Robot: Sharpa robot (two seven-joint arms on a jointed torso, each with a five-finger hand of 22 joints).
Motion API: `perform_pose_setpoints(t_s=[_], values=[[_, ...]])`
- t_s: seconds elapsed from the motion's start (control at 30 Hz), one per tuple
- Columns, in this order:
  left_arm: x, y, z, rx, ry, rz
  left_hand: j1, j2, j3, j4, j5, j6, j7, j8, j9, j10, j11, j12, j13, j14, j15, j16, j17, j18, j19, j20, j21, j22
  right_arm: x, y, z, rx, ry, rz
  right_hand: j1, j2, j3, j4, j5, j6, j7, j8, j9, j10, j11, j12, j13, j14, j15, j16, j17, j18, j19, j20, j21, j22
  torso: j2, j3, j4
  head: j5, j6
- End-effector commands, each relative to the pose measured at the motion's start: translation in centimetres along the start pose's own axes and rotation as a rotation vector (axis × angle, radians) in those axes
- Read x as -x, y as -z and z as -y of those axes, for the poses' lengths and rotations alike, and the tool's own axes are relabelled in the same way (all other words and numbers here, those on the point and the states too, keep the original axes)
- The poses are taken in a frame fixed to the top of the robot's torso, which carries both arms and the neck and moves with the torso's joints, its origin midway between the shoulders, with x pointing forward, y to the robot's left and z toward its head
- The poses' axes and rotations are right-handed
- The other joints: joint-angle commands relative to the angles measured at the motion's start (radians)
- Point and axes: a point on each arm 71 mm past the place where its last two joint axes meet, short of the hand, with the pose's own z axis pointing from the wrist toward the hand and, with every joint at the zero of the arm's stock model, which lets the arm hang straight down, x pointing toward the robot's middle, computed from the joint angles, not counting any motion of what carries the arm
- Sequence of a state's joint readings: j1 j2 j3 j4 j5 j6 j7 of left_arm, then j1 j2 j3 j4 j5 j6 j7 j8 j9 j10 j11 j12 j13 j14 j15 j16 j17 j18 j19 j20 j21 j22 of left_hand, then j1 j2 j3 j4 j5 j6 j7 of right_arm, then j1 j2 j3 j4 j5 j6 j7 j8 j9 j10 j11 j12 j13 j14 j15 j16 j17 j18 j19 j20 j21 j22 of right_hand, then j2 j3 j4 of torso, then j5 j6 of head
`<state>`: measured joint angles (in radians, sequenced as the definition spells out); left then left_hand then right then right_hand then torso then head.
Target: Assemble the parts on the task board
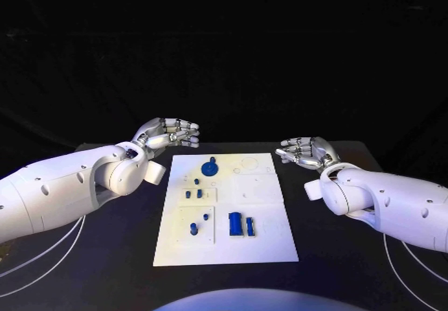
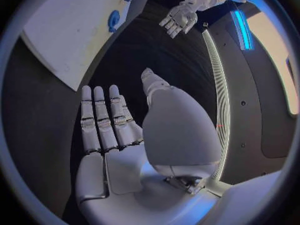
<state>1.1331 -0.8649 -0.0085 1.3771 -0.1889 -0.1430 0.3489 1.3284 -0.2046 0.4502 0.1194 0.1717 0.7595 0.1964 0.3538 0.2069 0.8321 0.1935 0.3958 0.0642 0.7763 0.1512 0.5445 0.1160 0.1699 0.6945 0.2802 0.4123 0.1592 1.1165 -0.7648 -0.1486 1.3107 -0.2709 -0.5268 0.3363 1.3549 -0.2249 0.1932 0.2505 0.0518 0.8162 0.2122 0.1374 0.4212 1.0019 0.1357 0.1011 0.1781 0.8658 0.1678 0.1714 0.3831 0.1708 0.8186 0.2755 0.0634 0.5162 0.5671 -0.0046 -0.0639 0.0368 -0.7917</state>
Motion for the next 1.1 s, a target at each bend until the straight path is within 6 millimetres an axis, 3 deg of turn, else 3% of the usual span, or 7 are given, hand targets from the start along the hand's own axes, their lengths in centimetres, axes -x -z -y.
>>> perform_pose_setpoints(t_s=[0.03,0.13,0.17,0.47,0.5,0.53,1.1], values=[[0.7,-0.4,0.1,-0.066,0.095,0.096,0.027,0.014,-0.057,0.033,-0.068,-0.002,0.026,0.001,-0.010,0.031,-0.001,-0.059,-0.001,0.018,0.013,-0.096,-0.005,0.009,0.028,0.007,-0.098,-0.061,0.2,-0.8,-0.1,0.043,-0.147,-0.021,0.030,0.050,-0.128,0.021,-0.002,-0.009,0.006,-0.011,-0.017,-0.075,0.053,-0.022,-0.047,-0.010,0.003,-0.033,-0.042,0.009,-0.030,0.007,0.001,-0.071,-0.011,0.0061,0.0014,0.000,0.023],[1.0,-0.6,-0.2,-0.075,0.115,0.128,0.042,0.023,-0.088,0.049,-0.076,-0.001,0.025,0.001,-0.017,0.038,0.001,-0.088,-0.001,0.024,0.016,-0.141,-0.004,0.008,0.044,0.008,-0.138,-0.085,0.4,-1.3,-0.2,0.050,-0.157,-0.013,0.058,0.083,-0.238,0.038,-0.003,-0.009,0.008,-0.018,-0.033,-0.075,0.052,-0.033,-0.083,-0.011,0.010,-0.057,-0.075,0.007,-0.043,0.009,-0.002,-0.125,-0.010,0.0113,0.0031,0.000,0.032],[0.4,-0.6,-0.5,-0.022,0.052,0.057,-0.375,0.205,-0.450,-0.119,-0.172,-0.760,-0.196,-0.354,-0.207,-0.832,-0.193,-0.396,-0.064,-0.776,-0.151,-0.544,-0.116,-0.170,-0.694,-0.280,-0.412,-0.159,0.5,-1.2,0.1,0.013,-0.067,0.019,-0.366,0.225,-0.193,-0.250,-0.052,-0.816,-0.212,-0.137,-0.421,-1.002,-0.136,-0.101,-0.178,-0.866,-0.168,-0.171,-0.383,-0.171,-0.819,-0.276,-0.063,-0.516,-0.007,0.0057,0.0012,-0.001,0.023],[-0.6,-0.6,-0.6,-0.031,0.055,0.104,-0.616,0.205,-0.450,-0.119,-0.172,-0.760,-0.196,-0.354,-0.207,-0.832,-0.193,-0.396,-0.064,-0.776,-0.151,-0.544,-0.116,-0.170,-0.694,-0.280,-0.412,-0.159,-0.9,-0.3,-1.2,0.039,-0.133,0.052,-0.619,0.225,-0.193,-0.250,-0.052,-0.816,-0.212,-0.137,-0.421,-1.002,-0.136,-0.101,-0.178,-0.866,-0.168,-0.171,-0.383,-0.171,-0.819,-0.276,-0.063,-0.516,-0.011,0.0054,0.0165,-0.010,0.064],[-0.9,-0.6,-0.7,-0.032,0.056,0.115,-1.328,0.205,-0.450,-0.119,-0.172,-0.760,-0.196,-0.354,-0.207,-0.832,-0.193,-0.396,-0.064,-0.776,-0.151,-0.544,-0.116,-0.170,-0.694,-0.280,-0.412,-0.159,-1.2,-0.1,-1.5,0.044,-0.148,0.060,-0.648,0.225,-0.193,-0.250,-0.052,-0.816,-0.212,-0.137,-0.421,-1.002,-0.136,-0.101,-0.178,-0.866,-0.168,-0.171,-0.383,-0.171,-0.819,-0.276,-0.063,-0.516,-0.012,0.0053,0.0201,-0.012,0.074],[-1.1,-0.5,-0.7,-0.034,0.056,0.127,-1.328,0.205,-0.450,-0.119,-0.172,-0.760,-0.196,-0.354,-0.207,-0.832,-0.193,-0.396,-0.064,-0.776,-0.151,-0.544,-0.116,-0.170,-0.694,-0.280,-0.412,-0.159,-1.5,0.1,-1.9,0.049,-0.164,0.068,-1.355,0.225,-0.193,-0.250,-0.052,-0.816,-0.212,-0.137,-0.421,-1.002,-0.136,-0.101,-0.178,-0.866,-0.168,-0.171,-0.383,-0.171,-0.819,-0.276,-0.063,-0.516,-0.013,0.0053,0.0240,-0.014,0.084],[-6.9,0.9,-1.3,-0.037,0.042,0.376,-1.328,0.205,-0.450,-0.119,-0.172,-0.760,-0.196,-0.354,-0.207,-0.832,-0.193,-0.396,-0.064,-0.776,-0.151,-0.544,-0.116,-0.170,-0.694,-0.280,-0.412,-0.159,-4.3,2.8,-5.4,0.084,-0.307,0.148,-1.355,0.225,-0.193,-0.250,-0.052,-0.816,-0.212,-0.137,-0.421,-1.002,-0.136,-0.101,-0.178,-0.866,-0.168,-0.171,-0.383,-0.171,-0.819,-0.276,-0.063,-0.516,-0.023,0.0046,0.0639,-0.037,0.192]])
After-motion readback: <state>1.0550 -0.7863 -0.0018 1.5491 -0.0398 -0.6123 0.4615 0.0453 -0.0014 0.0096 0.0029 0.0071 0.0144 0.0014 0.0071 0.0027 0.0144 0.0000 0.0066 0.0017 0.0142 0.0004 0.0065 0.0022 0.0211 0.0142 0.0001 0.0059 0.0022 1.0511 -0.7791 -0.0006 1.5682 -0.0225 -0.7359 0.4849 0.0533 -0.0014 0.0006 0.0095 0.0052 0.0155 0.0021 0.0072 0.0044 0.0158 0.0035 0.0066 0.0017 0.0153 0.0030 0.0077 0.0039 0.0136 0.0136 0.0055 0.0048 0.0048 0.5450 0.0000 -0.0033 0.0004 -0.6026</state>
